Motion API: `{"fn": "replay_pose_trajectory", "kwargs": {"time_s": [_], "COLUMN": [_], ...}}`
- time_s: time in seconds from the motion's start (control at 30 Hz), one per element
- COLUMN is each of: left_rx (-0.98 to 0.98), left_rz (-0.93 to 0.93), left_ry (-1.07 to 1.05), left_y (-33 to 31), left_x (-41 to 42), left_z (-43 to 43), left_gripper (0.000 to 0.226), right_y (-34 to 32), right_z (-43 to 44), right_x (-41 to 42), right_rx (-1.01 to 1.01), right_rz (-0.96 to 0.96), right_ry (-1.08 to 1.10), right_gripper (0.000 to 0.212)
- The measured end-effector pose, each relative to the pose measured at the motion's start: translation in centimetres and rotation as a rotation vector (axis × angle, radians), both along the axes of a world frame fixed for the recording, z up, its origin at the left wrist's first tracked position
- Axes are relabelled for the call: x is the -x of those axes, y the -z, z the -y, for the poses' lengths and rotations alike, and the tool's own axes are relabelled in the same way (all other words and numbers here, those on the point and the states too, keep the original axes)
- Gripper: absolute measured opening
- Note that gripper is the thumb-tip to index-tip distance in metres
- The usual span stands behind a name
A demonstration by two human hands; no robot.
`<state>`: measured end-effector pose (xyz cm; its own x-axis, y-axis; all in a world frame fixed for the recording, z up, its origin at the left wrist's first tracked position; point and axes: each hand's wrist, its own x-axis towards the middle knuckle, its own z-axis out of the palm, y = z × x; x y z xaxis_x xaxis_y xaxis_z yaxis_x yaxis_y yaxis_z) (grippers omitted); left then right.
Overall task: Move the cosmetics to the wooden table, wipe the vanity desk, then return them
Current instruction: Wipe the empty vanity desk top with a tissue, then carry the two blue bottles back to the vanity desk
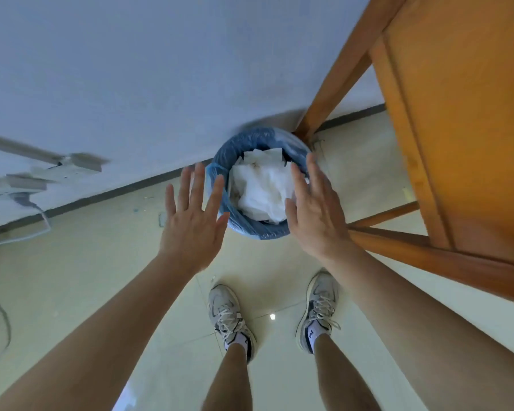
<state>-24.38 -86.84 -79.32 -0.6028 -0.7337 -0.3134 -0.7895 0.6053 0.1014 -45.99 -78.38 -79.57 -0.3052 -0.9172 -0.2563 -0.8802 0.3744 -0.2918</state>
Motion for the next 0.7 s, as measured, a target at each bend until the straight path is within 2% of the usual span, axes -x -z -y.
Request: {"fn": "replay_pose_trajectory", "kwargs": {"time_s": [0.13,0.4,0.47,0.53,0.7], "left_rx": [0.154,0.325,0.374,0.438,0.565], "left_rz": [-0.122,-0.335,-0.369,-0.458,-0.67], "left_ry": [0.023,0.094,0.116,0.153,0.16], "left_y": [-10.7,-34.0,-37.4,-43.7,-53.5], "left_x": [0.8,2.7,4.0,7.1,13.5], "left_z": [2.8,3.5,4.8,4.7,3.5], "left_gripper": [0.061,0.067,0.066,0.065,0.064], "right_y": [-9.7,-32.1,-35.4,-41.8,-51.9], "right_z": [1.2,-2.4,-2.1,-3.5,-4.9], "right_x": [1.2,1.4,2.4,5.3,13.0], "right_rx": [0.06,0.204,0.263,0.338,0.584], "right_rz": [-0.03,-0.118,-0.119,-0.195,-0.297], "right_ry": [0.023,0.072,0.038,0.078,0.243], "right_gripper": [0.06,0.061,0.06,0.06,0.066]}}
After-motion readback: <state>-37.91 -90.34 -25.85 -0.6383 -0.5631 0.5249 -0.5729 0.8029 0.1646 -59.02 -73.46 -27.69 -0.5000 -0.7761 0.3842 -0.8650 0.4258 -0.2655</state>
